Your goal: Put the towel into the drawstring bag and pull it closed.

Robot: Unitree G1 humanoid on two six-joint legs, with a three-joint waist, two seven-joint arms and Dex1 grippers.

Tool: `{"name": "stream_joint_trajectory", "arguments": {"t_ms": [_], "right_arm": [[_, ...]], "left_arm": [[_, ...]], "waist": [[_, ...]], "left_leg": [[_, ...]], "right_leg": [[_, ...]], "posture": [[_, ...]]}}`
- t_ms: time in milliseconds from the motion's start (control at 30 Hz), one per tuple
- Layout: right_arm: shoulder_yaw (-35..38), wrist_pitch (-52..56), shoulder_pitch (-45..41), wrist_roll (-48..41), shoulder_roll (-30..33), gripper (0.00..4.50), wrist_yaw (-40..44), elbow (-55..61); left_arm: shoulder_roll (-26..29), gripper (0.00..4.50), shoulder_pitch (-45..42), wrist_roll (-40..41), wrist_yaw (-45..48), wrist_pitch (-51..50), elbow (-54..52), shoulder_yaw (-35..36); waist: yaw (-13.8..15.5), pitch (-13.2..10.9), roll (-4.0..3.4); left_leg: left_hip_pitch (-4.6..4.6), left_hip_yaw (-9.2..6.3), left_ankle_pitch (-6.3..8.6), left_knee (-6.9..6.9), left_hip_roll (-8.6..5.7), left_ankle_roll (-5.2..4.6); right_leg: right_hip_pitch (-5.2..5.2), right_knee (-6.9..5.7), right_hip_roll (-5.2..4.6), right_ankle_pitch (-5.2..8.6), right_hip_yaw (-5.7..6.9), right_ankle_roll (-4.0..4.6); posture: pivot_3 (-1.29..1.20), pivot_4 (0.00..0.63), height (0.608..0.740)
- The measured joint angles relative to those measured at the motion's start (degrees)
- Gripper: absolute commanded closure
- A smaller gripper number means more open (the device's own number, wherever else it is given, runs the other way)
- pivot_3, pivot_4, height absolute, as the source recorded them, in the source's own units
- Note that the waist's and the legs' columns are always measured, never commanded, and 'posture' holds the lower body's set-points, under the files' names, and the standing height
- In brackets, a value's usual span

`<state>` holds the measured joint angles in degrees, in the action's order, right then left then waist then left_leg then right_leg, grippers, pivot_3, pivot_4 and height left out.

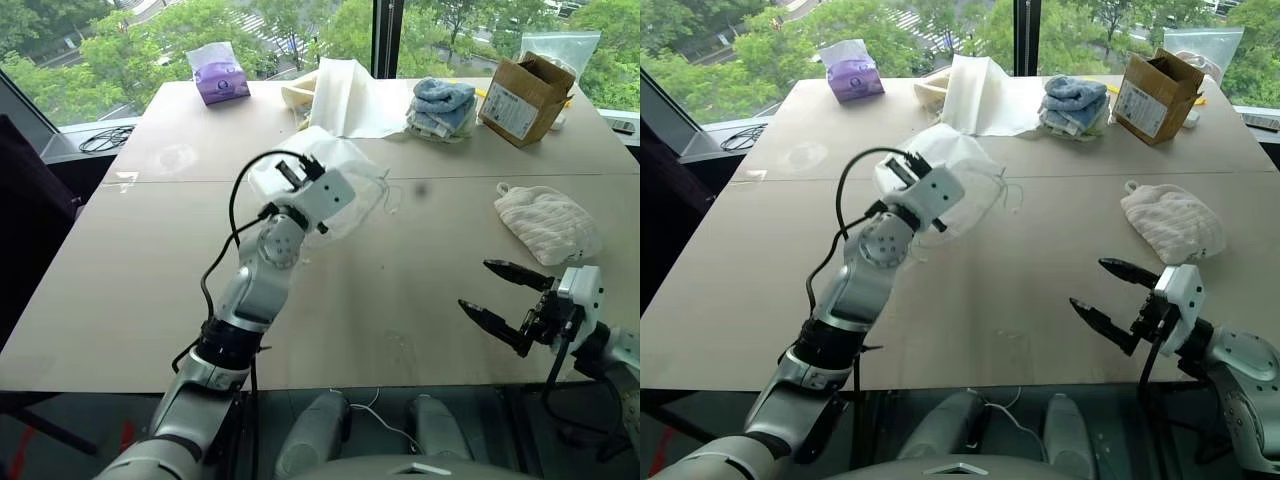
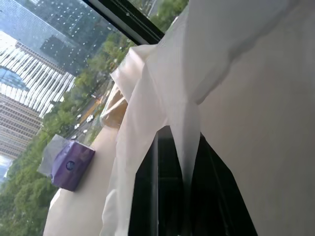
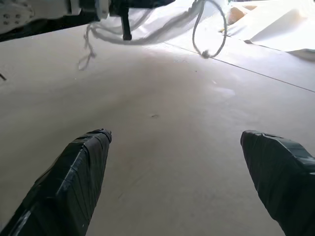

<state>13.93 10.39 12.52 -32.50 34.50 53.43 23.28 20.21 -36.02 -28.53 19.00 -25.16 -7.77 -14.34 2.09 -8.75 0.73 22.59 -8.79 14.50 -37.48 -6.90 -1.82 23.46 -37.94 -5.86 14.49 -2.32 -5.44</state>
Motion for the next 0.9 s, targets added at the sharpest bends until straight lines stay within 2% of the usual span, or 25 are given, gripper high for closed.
{"name": "stream_joint_trajectory", "arguments": {"t_ms": [67, 133, 233, 300, 367, 433, 500, 567, 733, 833, 900], "right_arm": [[-0.45, 0.01, -0.67, 0.08, -0.05, 0.00, -0.05, -0.35], [-0.72, 0.01, -0.65, 0.33, -0.52, 0.00, -0.19, -0.92], [-0.93, -0.02, -0.46, 0.61, -0.78, 0.00, -0.25, -1.34], [-0.92, -0.20, -0.55, 0.63, -0.78, 0.00, -0.30, -1.34], [-0.87, -0.55, -0.80, 0.64, -0.82, 0.00, -0.40, -1.46], [-0.80, -0.67, -0.89, 0.75, -1.02, 0.00, -0.60, -1.96], [-0.89, -0.69, -1.47, 0.95, -1.10, 0.00, -0.66, -2.14], [-0.69, -0.83, -1.83, 1.10, -1.10, 0.00, -1.24, -2.18], [0.49, -1.98, -4.86, 5.50, -1.05, 0.00, -5.83, -5.91], [1.80, -2.17, -6.28, 6.31, -1.01, 0.00, -7.98, -6.67], [2.19, -2.90, -6.51, 7.48, -0.65, 0.00, -8.40, -7.98]], "left_arm": [[2.44, 4.41, -1.92, 0.54, 6.30, -3.59, -1.37, -0.56], [3.66, 4.41, 0.53, 0.76, 10.52, -6.34, -0.27, -2.58], [-0.36, 4.41, 0.47, 1.48, 7.14, -7.35, 2.76, -2.31], [-1.00, 4.41, -4.26, 1.56, 4.04, -6.59, 2.51, -0.31], [0.95, 4.41, -5.58, 1.37, 5.41, -6.41, -0.39, 0.33], [0.29, 4.41, -2.17, 1.40, 3.63, -5.35, -0.78, 0.73], [-1.42, 4.41, -0.08, 1.72, 0.73, -4.42, 1.34, 0.60], [-0.27, 4.41, -1.95, 2.10, 2.39, -5.32, 1.66, 0.86], [-1.12, 4.41, -4.96, 3.59, 1.25, -6.14, 1.19, 4.07], [2.76, 4.41, -3.46, 3.92, 7.28, -6.85, -0.42, 1.00], [0.51, 4.41, -1.93, 3.90, 5.05, -6.78, 0.32, 0.81]], "waist": [[-0.60, 0.11, -0.17], [-1.32, 0.12, -0.22], [-1.28, -0.24, 0.25], [-1.21, -0.36, 0.47], [-1.37, -0.12, 0.22], [-1.51, 0.18, -0.18], [-1.33, -0.14, 0.19], [-1.28, -0.21, 0.32], [-1.26, -0.21, 0.34], [-1.46, 0.09, -0.13], [-1.30, -0.07, 0.03]], "left_leg": [[-0.07, 0.06, 0.00, 0.04, 0.00, 0.00], [-0.14, 0.10, 0.00, 0.13, 0.00, -0.01], [0.31, -0.18, -0.04, -0.04, 0.01, 0.05], [0.31, -0.24, -0.05, -0.11, 0.01, 0.07], [0.10, -0.03, -0.03, -0.08, -0.01, 0.05], [-0.36, 0.30, 0.06, 0.15, -0.01, -0.10], [-0.01, 0.11, 0.01, 0.09, 0.06, -0.02], [0.17, -0.07, -0.05, -0.02, 0.07, 0.07], [0.16, -0.05, -0.04, -0.05, -0.02, 0.06], [-0.01, 0.15, -0.03, 0.08, 0.00, 0.04], [0.09, 0.11, -0.04, 0.05, 0.00, 0.04]], "right_leg": [[-0.02, 0.01, 0.00, 0.00, -0.06, -0.01], [-0.01, 0.02, 0.01, 0.01, -0.11, -0.01], [0.29, -0.04, 0.05, -0.02, 0.08, 0.03], [0.22, -0.04, 0.04, -0.03, 0.16, 0.04], [0.09, 0.00, -0.02, -0.02, 0.00, 0.02], [-0.15, 0.05, -0.07, 0.03, -0.24, -0.05], [0.17, -0.07, 0.04, 0.01, -0.08, -0.02], [0.22, -0.07, 0.07, -0.04, 0.08, 0.06], [0.20, -0.06, -0.01, -0.05, 0.06, 0.03], [0.16, -0.04, -0.01, -0.05, -0.12, 0.02], [0.24, -0.06, 0.01, -0.04, -0.09, 0.02]], "posture": [[0.00, 0.150, 0.740], [0.00, 0.150, 0.740], [0.00, 0.150, 0.740], [0.00, 0.150, 0.740], [0.00, 0.150, 0.740], [0.00, 0.150, 0.740], [0.00, 0.150, 0.740], [0.00, 0.150, 0.740], [0.00, 0.150, 0.740], [0.00, 0.150, 0.740], [0.00, 0.150, 0.740]]}}
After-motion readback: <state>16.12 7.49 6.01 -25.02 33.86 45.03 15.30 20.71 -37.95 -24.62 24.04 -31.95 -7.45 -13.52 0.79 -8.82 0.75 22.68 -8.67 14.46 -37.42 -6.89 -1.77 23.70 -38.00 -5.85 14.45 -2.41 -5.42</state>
